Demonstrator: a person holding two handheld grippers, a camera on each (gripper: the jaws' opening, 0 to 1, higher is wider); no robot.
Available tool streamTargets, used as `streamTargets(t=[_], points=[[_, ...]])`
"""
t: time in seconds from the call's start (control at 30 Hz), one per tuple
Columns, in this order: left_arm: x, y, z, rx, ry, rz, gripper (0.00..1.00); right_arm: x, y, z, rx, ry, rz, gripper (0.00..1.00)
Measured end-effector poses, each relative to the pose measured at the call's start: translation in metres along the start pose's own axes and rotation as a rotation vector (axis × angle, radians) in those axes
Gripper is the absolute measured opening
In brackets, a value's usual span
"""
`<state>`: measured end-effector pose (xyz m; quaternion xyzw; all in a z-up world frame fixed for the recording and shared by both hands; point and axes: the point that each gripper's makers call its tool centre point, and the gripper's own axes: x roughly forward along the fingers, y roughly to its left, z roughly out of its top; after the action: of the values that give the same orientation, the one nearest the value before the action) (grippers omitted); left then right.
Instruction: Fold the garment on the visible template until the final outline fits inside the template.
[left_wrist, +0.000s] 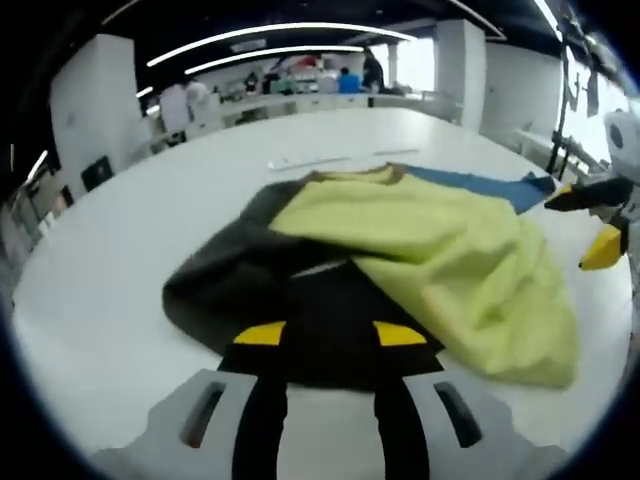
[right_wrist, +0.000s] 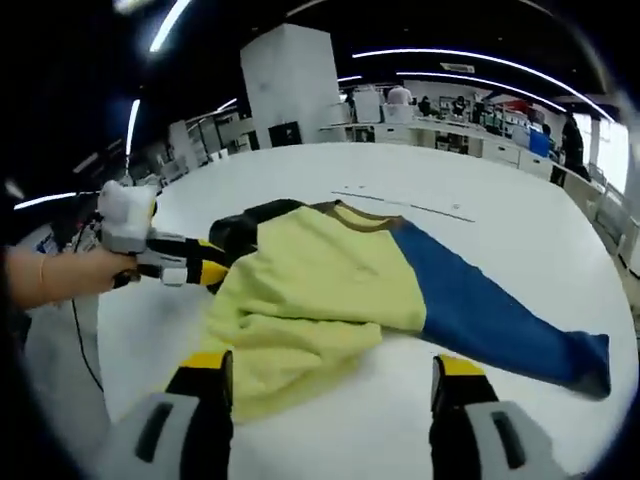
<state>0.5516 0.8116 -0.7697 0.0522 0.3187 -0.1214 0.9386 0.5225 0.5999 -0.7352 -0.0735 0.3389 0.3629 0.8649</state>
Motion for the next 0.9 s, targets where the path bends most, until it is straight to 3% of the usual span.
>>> streamTargets(t=[0.03,0.07,0.2,0.33,0.47,0.57,0.77,0.8,0.9], points=[[0.000,0.002,-0.001,-0.047,-0.009,0.010,0.28,0.002,0.004,0.000,-0.006,-0.002,0.009,0.81],[0.000,0.006,-0.001,-0.013,-0.009,0.019,0.26,0.003,0.007,0.000,-0.013,-0.007,0.016,0.81],[0.000,0.004,0.000,-0.011,-0.006,0.017,0.23,0.007,0.021,0.004,-0.038,-0.025,0.048,0.81],[0.000,0.007,-0.001,-0.016,-0.019,0.032,0.19,0.013,0.050,0.009,-0.112,-0.071,0.146,0.81],[-0.003,0.015,-0.004,0.019,0.004,0.062,0.01,0.019,0.072,-0.001,-0.156,-0.047,0.211,0.81],[-0.002,0.012,-0.003,0.055,-0.001,0.033,0.01,0.026,0.087,-0.013,-0.235,-0.004,0.234,0.80],[-0.004,0.016,-0.005,0.081,0.027,0.041,0.00,0.038,0.083,-0.042,-0.390,0.126,0.162,0.62],[-0.008,0.019,-0.006,0.057,0.035,0.040,0.00,0.041,0.093,-0.033,-0.363,0.060,0.195,0.60],[-0.013,0.019,-0.009,0.022,0.040,0.004,0.00,0.040,0.080,-0.032,-0.339,0.093,0.145,0.47]])
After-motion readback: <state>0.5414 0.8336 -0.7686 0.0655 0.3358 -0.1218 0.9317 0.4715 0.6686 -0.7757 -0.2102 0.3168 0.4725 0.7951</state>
